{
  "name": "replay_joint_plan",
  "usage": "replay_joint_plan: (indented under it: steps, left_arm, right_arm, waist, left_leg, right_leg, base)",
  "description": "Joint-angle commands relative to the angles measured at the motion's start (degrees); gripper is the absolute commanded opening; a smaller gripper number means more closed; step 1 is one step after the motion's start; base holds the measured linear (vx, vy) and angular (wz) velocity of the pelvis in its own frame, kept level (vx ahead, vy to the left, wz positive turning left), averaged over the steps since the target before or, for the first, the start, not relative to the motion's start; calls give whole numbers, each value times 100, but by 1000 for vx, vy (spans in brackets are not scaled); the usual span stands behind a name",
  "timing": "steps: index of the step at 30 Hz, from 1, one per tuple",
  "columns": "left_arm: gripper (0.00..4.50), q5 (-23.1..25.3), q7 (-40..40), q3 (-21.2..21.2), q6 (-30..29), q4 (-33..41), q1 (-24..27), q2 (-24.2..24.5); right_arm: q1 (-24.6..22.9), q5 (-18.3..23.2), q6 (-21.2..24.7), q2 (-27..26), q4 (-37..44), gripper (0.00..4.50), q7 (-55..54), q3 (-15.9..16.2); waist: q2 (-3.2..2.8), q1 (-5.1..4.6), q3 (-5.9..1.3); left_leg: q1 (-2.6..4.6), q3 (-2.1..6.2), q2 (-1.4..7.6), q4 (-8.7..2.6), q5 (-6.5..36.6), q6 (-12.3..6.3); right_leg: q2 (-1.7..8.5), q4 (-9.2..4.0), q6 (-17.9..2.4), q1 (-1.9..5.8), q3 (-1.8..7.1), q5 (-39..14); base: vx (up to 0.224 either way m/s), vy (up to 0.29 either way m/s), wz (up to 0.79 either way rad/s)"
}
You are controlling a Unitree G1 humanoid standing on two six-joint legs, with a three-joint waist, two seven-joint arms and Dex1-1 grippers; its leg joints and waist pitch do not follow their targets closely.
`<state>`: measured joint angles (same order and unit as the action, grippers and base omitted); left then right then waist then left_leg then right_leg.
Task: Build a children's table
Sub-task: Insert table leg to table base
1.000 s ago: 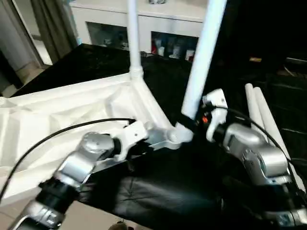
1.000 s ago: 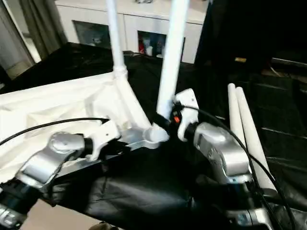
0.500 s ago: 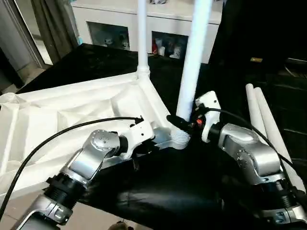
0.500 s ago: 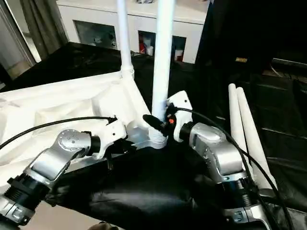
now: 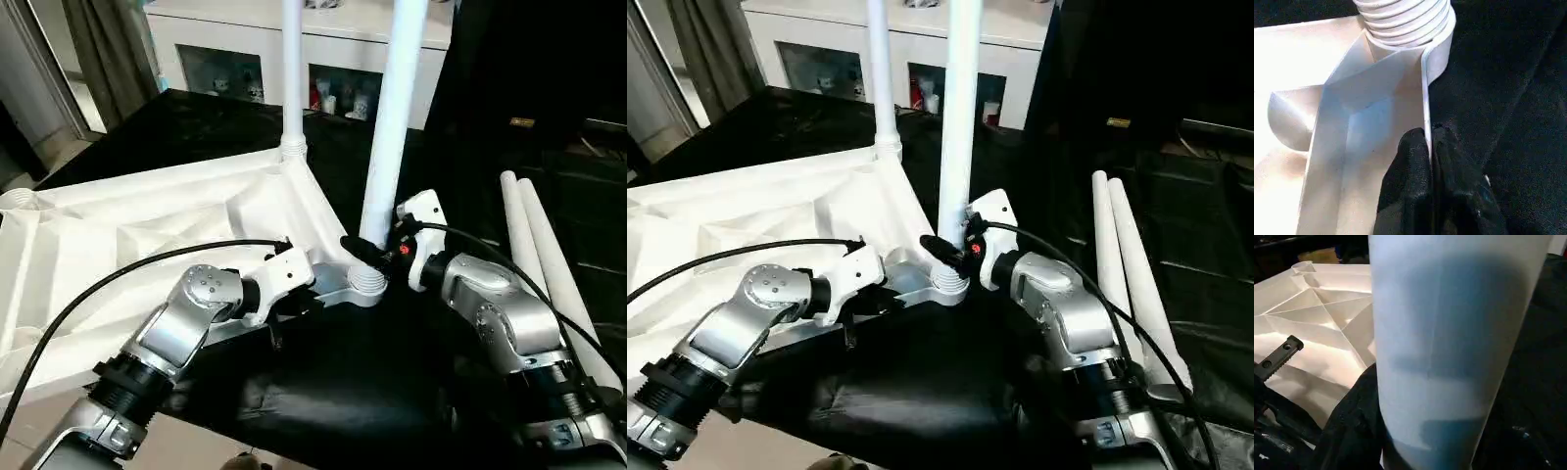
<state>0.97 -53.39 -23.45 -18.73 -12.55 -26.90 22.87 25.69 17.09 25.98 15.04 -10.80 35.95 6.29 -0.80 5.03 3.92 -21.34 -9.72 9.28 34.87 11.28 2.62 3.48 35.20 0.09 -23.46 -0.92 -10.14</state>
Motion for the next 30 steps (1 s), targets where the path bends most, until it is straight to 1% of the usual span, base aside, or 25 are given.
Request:
replay_joint_plan:
  steps: [1,2,4,5,6,7,8,11,12,13,14,15,16,17,18,19,24,25,26,27,28,29,30]
  left_arm:
    - [0,-65,-71,42,301,83,-137,-88]
    - [0,-64,-70,44,302,82,-137,-89]
    - [0,-55,-66,55,305,76,-133,-94]
    - [0,-53,-67,54,306,78,-130,-92]
    - [0,-50,-64,55,308,74,-129,-90]
    - [0,-48,-61,55,311,72,-127,-89]
    - [0,-47,-64,60,312,61,-136,-80]
    - [0,-50,-77,71,315,50,-149,-62]
    - [0,-48,-90,82,323,33,-167,-45]
    - [0,-48,-90,82,323,33,-167,-45]
    - [0,-46,-99,89,329,16,-186,-38]
    - [0,-46,-99,89,329,16,-186,-38]
    - [0,-41,-102,90,339,-3,-201,-39]
    - [0,-41,-102,90,339,-3,-201,-39]
    - [0,-38,-107,88,348,-13,-209,-39]
    - [0,-37,-109,87,350,-14,-210,-39]
    - [0,-31,-124,82,388,-53,-234,-41]
    - [0,-30,-133,81,406,-76,-246,-41]
    - [0,-30,-135,81,408,-78,-247,-41]
    - [0,-30,-143,81,416,-89,-254,-39]
    - [0,-31,-146,81,417,-92,-257,-38]
    - [0,-31,-158,83,420,-103,-266,-34]
    - [0,-31,-161,84,421,-106,-269,-33]
  right_arm:
    - [61,-95,-19,-46,-176,189,31,47]
    - [59,-94,-22,-47,-180,189,33,45]
    - [14,-63,-46,-61,-211,189,38,2]
    - [-4,-48,-51,-64,-222,189,34,-18]
    - [-37,-16,-70,-83,-243,189,7,-72]
    - [-58,3,-90,-97,-261,189,-11,-107]
    - [-111,40,-129,-124,-299,189,-57,-186]
    - [-193,73,-196,-165,-322,189,-114,-264]
    - [-293,96,-290,-228,-335,189,-174,-330]
    - [-293,96,-290,-228,-335,189,-174,-330]
    - [-391,97,-428,-302,-379,189,-270,-406]
    - [-391,97,-428,-302,-379,189,-270,-406]
    - [-484,118,-536,-384,-423,189,-357,-492]
    - [-484,118,-536,-384,-423,189,-357,-492]
    - [-591,127,-623,-450,-431,189,-411,-542]
    - [-613,129,-640,-463,-430,189,-419,-550]
    - [-952,185,-888,-644,-325,189,-503,-648]
    - [-1076,193,-1014,-708,-284,189,-523,-677]
    - [-1090,193,-1031,-715,-282,189,-526,-679]
    - [-1169,194,-1127,-751,-279,189,-547,-694]
    - [-1216,192,-1189,-773,-282,189,-564,-707]
    - [-1297,198,-1292,-812,-301,189,-586,-730]
    - [-1315,196,-1321,-818,-307,189,-590,-733]
  waist:
    - [80,-31,-385]
    - [92,-32,-387]
    - [79,-27,-384]
    - [82,-30,-385]
    - [71,-26,-388]
    - [73,-28,-385]
    - [58,-20,-386]
    - [57,-23,-390]
    - [30,-16,-395]
    - [45,-19,-389]
    - [27,-12,-398]
    - [27,-12,-398]
    - [18,-12,-401]
    - [22,-18,-388]
    - [24,-19,-391]
    - [13,-14,-391]
    - [11,-14,-401]
    - [-15,-9,-408]
    - [-6,-8,-404]
    - [-7,-7,-407]
    - [-12,-2,-404]
    - [-49,-4,-401]
    - [-39,-6,-403]
  left_leg:
    - [52,75,297,-449,854,-68]
    - [54,72,297,-447,855,-75]
    - [53,74,300,-450,856,-74]
    - [56,72,299,-450,862,-76]
    - [56,75,300,-449,852,-76]
    - [52,74,303,-452,866,-73]
    - [55,77,303,-454,898,-64]
    - [55,80,304,-459,898,-51]
    - [56,84,303,-458,901,-41]
    - [59,76,303,-460,957,-34]
    - [62,80,301,-462,967,-25]
    - [62,80,301,-462,967,-25]
    - [67,90,309,-474,1030,14]
    - [77,81,308,-479,1113,28]
    - [74,87,309,-484,1139,40]
    - [80,83,311,-484,1189,49]
    - [69,93,315,-497,1167,50]
    - [75,89,316,-493,1198,54]
    - [76,85,316,-494,1227,50]
    - [71,95,313,-503,1253,63]
    - [79,91,317,-505,1292,67]
    - [78,100,317,-515,1363,91]
    - [81,101,318,-517,1380,96]
  right_leg:
    - [410,-390,-1210,262,201,-1220]
    - [412,-393,-1214,262,202,-1221]
    - [410,-393,-1202,258,202,-1247]
    - [409,-396,-1202,257,203,-1245]
    - [412,-392,-1205,258,204,-1231]
    - [414,-397,-1209,257,205,-1232]
    - [416,-400,-1204,253,205,-1257]
    - [409,-394,-1215,256,202,-1201]
    - [408,-388,-1221,257,200,-1185]
    - [413,-405,-1216,248,205,-1228]
    - [413,-405,-1213,251,205,-1244]
    - [413,-405,-1213,251,205,-1244]
    - [415,-402,-1212,258,198,-1287]
    - [409,-421,-1204,233,205,-1356]
    - [412,-418,-1200,245,202,-1388]
    - [419,-430,-1187,234,210,-1434]
    - [413,-417,-1176,248,205,-1335]
    - [417,-423,-1183,237,210,-1335]
    - [419,-433,-1175,232,212,-1360]
    - [418,-428,-1169,244,207,-1410]
    - [420,-439,-1161,233,210,-1444]
    - [419,-444,-1153,232,209,-1508]
    - [418,-445,-1148,232,207,-1516]
  base:
    - [0,0,0]
    - [0,0,0]
    - [0,0,0]
    - [0,0,0]
    - [0,0,0]
    - [0,0,0]
    - [0,0,0]
    - [0,0,0]
    - [0,0,0]
    - [0,0,0]
    - [0,0,0]
    - [0,0,0]
    - [0,0,0]
    - [0,0,0]
    - [0,0,0]
    - [0,0,0]
    - [0,0,0]
    - [0,0,0]
    - [0,0,0]
    - [0,0,0]
    - [0,0,0]
    - [0,0,0]
    - [0,0,0]
